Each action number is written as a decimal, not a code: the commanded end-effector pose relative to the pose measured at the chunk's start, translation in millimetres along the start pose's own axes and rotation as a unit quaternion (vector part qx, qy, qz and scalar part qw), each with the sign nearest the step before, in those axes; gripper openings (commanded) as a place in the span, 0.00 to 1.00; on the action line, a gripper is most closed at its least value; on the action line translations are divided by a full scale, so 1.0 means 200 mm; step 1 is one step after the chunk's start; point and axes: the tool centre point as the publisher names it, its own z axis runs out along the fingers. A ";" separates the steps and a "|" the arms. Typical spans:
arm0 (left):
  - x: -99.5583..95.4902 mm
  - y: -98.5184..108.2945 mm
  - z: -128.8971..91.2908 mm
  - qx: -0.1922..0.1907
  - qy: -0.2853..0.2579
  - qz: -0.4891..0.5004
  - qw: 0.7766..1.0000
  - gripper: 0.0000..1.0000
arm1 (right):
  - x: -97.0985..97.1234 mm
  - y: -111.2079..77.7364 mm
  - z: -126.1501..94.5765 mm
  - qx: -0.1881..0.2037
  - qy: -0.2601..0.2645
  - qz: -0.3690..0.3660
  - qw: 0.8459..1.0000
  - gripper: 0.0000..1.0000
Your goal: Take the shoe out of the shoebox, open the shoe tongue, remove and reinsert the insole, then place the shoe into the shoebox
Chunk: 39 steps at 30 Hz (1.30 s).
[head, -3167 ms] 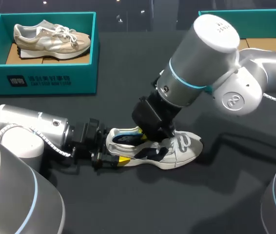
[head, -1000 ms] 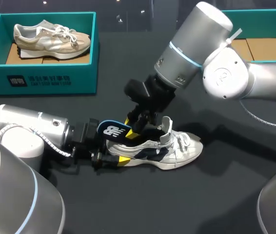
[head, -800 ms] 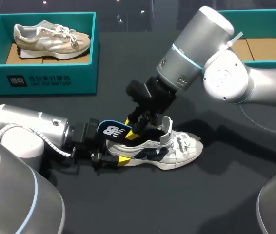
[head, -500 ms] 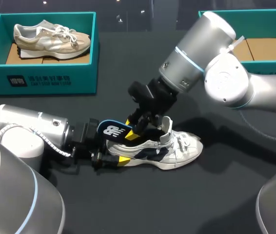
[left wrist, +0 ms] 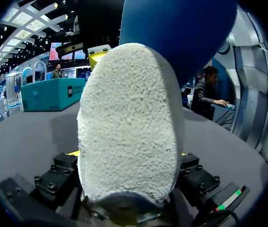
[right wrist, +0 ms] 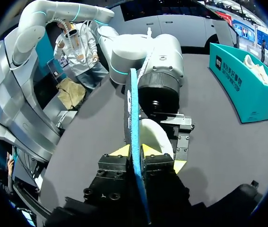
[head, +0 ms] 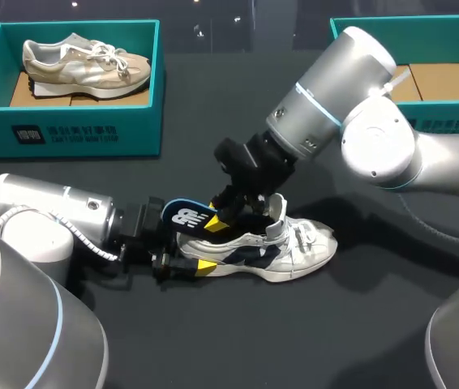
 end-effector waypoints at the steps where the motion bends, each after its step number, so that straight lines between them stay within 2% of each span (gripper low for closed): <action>1: 0.00 0.00 0.00 -0.001 0.001 0.000 1.000 0.00 | 0.01 0.01 0.02 -0.005 -0.006 -0.005 1.000 0.00; 10: 0.00 0.00 0.00 -0.001 0.001 0.000 1.000 0.00 | 0.05 0.15 0.00 0.003 -0.023 -0.048 0.999 0.00; 13: 0.00 0.00 0.00 -0.001 0.001 0.000 1.000 0.00 | 0.08 0.26 0.00 0.016 -0.026 -0.073 0.997 0.00; 29: 0.00 0.00 0.00 -0.001 0.001 0.000 1.000 0.00 | 0.08 0.26 0.00 0.016 -0.026 -0.073 0.997 0.00; 34: 0.00 0.00 0.00 -0.001 0.001 0.000 1.000 0.00 | 0.08 0.41 -0.05 -0.030 -0.040 -0.114 0.992 0.00; 39: 0.00 0.00 0.00 -0.001 0.001 0.000 1.000 0.00 | 0.13 0.54 -0.15 -0.065 -0.043 -0.118 0.990 0.00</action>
